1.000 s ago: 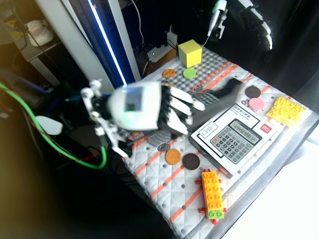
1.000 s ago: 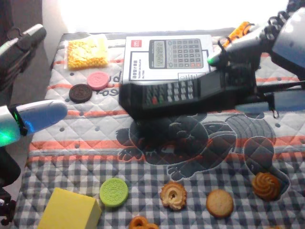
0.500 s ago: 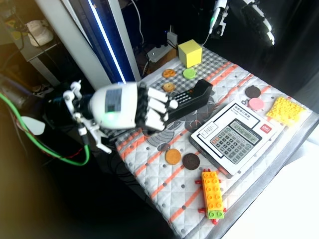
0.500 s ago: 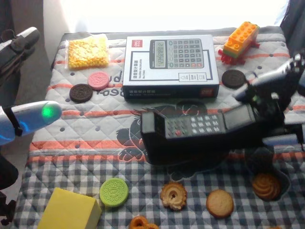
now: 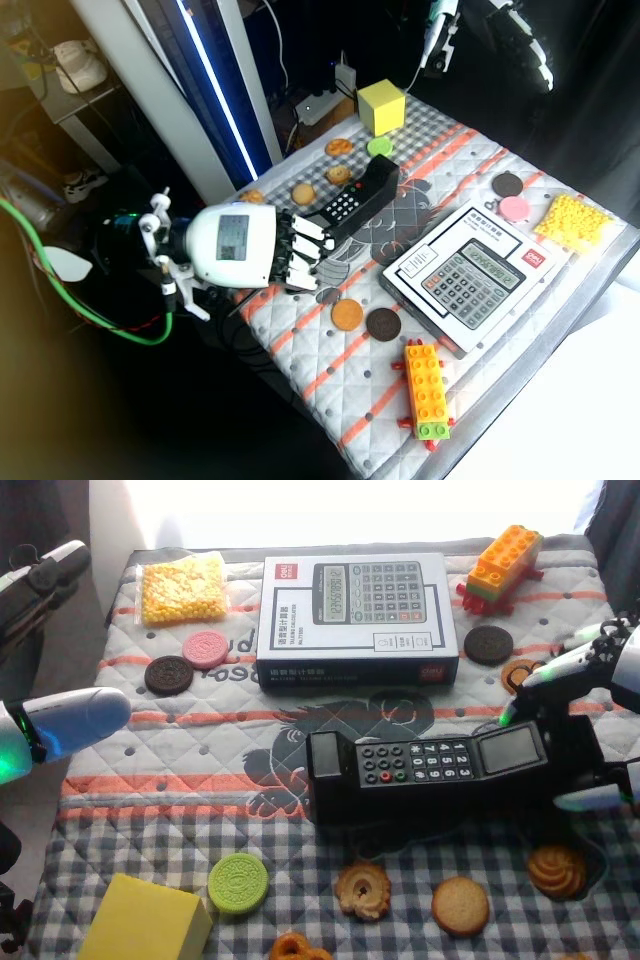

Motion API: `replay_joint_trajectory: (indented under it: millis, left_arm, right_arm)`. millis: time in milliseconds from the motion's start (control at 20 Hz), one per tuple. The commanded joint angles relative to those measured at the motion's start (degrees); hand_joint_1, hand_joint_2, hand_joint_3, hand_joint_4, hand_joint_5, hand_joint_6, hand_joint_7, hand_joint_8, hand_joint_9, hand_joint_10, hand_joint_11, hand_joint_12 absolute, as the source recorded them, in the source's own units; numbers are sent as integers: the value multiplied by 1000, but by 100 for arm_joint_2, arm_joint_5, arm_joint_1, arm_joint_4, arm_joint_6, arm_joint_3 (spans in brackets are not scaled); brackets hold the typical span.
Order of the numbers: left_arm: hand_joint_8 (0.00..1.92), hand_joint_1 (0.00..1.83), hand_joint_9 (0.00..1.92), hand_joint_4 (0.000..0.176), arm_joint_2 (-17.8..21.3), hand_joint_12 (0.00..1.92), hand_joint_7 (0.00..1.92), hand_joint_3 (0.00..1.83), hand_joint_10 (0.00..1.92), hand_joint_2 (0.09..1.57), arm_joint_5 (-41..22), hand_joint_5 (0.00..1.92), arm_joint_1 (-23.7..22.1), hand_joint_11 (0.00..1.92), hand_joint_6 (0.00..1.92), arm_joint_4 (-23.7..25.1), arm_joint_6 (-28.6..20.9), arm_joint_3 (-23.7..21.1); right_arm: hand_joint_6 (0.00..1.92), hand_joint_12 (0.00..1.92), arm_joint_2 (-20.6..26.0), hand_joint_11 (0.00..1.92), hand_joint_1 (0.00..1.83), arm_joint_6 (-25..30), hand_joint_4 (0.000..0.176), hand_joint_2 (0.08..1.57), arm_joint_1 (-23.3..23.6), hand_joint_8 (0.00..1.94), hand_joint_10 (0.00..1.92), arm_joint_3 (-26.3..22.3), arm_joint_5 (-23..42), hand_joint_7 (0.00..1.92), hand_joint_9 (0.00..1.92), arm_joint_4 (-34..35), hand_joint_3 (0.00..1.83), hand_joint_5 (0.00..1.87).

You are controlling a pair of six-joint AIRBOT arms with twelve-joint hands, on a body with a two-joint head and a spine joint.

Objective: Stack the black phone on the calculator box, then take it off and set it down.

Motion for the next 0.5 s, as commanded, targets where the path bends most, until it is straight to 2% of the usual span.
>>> replay_joint_trajectory:
  millis: [0, 50, 150, 250, 300, 350, 400, 450]
  left_arm:
    - [0, 653, 0, 122, -27, 0, 76, 4, 0, 892, -744, 96, -29, 0, 0, 16, -65, 6]
    - [0, 650, 0, 104, -27, 0, 65, 4, 0, 893, -755, 77, -27, 0, 0, 16, -74, 6]
    - [0, 706, 0, 87, -31, 0, 54, 6, 0, 902, -780, 79, -13, 0, 2, 18, -231, 44]
    - [0, 695, 0, 93, -47, 0, 8, 0, 0, 882, -961, 9, 68, 0, 0, 71, -624, 115]
    - [0, 711, 0, 126, -46, 0, 1, 0, 0, 863, -1131, 1, 138, 0, 0, 89, -749, 112]
    - [12, 723, 2, 131, -38, 0, 32, 8, 1, 903, -1321, 0, 218, 0, 0, 128, -907, 95]
    - [7, 731, 23, 136, -33, 0, 66, 7, 3, 921, -1457, 0, 270, 0, 0, 195, -1059, 91]
    - [11, 689, 56, 159, -32, 2, 88, 10, 14, 933, -1600, 0, 303, 5, 0, 268, -1245, 91]
  right_arm:
    - [133, 743, -11, 293, 797, -55, 20, 1146, -7, 140, 55, 10, 413, 645, 652, 90, 0, 604]
    - [26, 418, 3, 151, 585, -55, 101, 1072, -6, 27, 10, -14, 494, 333, 303, 96, 2, 343]
    - [3, 45, 60, 17, 487, -55, 168, 978, -5, 0, 0, -82, 736, 35, 27, 165, 0, 60]
    - [0, 1, 154, 0, 470, -81, 176, 952, -43, 0, 0, -191, 1039, 0, 0, 310, 0, 1]
    - [0, 0, 189, 0, 388, -148, 176, 953, -124, 0, 0, -258, 1225, 0, 0, 442, 0, 0]
    - [0, 0, 240, 0, 344, -228, 176, 941, -249, 0, 0, -345, 1507, 0, 0, 635, 0, 0]
    - [0, 0, 283, 0, 319, -256, 166, 946, -380, 0, 0, -408, 1761, 0, 0, 791, 0, 0]
    - [0, 0, 329, 0, 360, -286, 152, 943, -511, 0, 0, -483, 2060, 0, 0, 967, 0, 0]
